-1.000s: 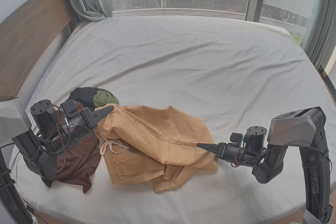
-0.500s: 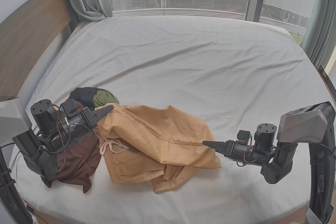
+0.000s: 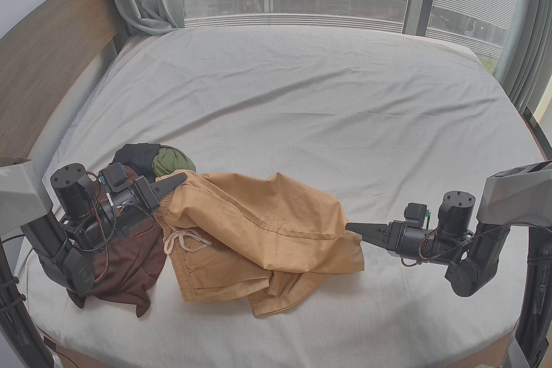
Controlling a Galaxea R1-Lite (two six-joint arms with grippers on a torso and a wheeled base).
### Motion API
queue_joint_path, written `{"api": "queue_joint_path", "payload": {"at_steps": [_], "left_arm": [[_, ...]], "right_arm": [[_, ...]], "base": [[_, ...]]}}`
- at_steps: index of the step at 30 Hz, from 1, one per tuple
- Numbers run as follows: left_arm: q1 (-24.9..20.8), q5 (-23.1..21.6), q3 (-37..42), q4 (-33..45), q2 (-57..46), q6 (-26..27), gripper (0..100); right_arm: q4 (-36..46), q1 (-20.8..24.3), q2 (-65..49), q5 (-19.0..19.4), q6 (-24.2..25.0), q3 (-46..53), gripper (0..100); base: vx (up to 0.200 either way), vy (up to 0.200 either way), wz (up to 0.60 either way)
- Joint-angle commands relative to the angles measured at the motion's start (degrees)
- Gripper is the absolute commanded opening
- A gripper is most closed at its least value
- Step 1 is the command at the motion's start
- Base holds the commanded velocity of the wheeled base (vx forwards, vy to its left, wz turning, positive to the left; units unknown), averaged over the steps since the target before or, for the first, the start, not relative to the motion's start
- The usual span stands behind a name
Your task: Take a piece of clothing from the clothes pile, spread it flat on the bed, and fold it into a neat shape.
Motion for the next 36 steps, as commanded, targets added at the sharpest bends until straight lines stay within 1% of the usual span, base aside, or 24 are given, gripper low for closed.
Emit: {"api": "queue_joint_path", "payload": {"at_steps": [1,7,16,20,26,33,36], "left_arm": [[-0.08,-0.01,-0.01,-0.05,0.03,-0.03,0],[-0.16,-0.01,-0.01,-0.05,-0.14,-0.03,0],[-0.34,-0.01,-0.01,-0.05,-0.05,-0.03,0],[-0.34,-0.01,-0.01,-0.05,-0.23,-0.03,0],[-0.34,-0.01,-0.01,-0.05,-0.14,-0.03,0],[-0.25,-0.01,-0.01,-0.05,-0.05,-0.03,0],[-0.16,-0.01,-0.10,-0.05,-0.05,-0.03,0]], "right_arm": [[0.01,0.45,-0.21,0.20,-0.08,-0.58,100],[0.01,1.76,3.13,0.20,-0.08,-3.31,100],[-0.08,4.31,5.15,0.29,-0.17,-5.15,100],[-0.08,4.40,7.08,0.03,-0.34,-6.91,100],[-0.08,4.23,9.55,-0.24,-3.42,-9.28,100],[-0.25,3.87,9.19,-0.33,-3.86,-9.81,100],[-0.25,3.87,6.91,-0.24,-3.86,-8.23,100]], "base": [[0.000,0.000,0.00],[0.000,0.000,0.00],[0.000,0.000,0.00],[0.000,0.000,0.00],[0.000,0.000,0.00],[0.000,0.000,0.00],[0.000,0.000,0.00]]}}
